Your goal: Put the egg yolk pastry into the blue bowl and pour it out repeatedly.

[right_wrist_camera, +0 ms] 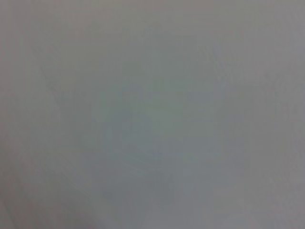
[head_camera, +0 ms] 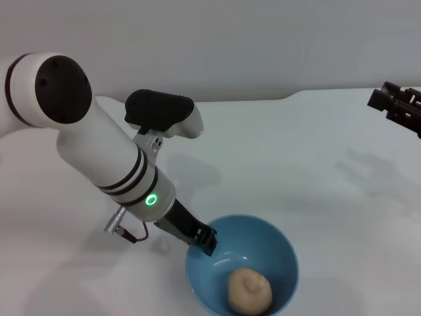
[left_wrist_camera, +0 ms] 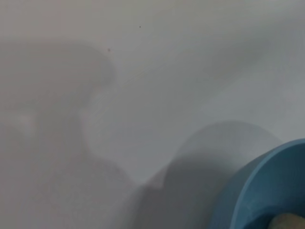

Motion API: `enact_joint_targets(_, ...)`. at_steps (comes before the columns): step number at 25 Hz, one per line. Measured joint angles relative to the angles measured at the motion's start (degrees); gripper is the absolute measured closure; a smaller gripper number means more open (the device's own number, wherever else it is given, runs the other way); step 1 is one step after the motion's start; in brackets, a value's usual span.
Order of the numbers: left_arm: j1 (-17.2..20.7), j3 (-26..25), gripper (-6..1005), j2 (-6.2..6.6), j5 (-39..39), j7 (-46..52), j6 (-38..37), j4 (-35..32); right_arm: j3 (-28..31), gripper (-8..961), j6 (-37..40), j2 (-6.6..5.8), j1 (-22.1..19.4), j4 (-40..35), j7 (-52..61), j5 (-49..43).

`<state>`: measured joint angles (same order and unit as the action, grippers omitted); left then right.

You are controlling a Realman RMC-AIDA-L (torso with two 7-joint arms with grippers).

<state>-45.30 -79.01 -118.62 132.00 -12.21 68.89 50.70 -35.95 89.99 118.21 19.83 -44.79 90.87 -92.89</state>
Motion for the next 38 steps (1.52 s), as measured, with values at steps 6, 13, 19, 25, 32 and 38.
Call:
enact_joint_targets(6,-1.29,-0.63,772,0.39,0.0,-0.18,1.44,0.34,0.0,486,0.0,0.0,-0.14,0.06,0.0,-0.01)
enact_joint_targets(13,-2.33,-2.58,433,0.55,0.25,-0.51,3.44,1.57,0.0,486,0.0,0.0,-0.8,0.23,0.01,-0.22)
enact_joint_targets(19,-0.45,-9.83,342,0.82,0.42,-3.14,2.92,3.45,0.28,486,-0.51,0.0,-1.57,0.24,0.0,-0.28)
enact_joint_targets(25,2.73,-21.23,322,0.8,0.13,-8.07,1.24,5.79,1.52,486,-2.29,0.0,-2.01,0.57,0.01,-0.3)
enact_joint_targets(32,11.84,-23.4,318,0.53,-0.86,-12.27,-14.65,12.14,7.46,486,-3.43,-0.07,-1.47,5.2,-3.98,-0.01)
enact_joint_targets(38,23.68,-16.55,320,0.65,-12.21,-24.46,-41.42,13.8,13.36,486,-3.72,0.01,-1.35,10.92,-11.08,3.35)
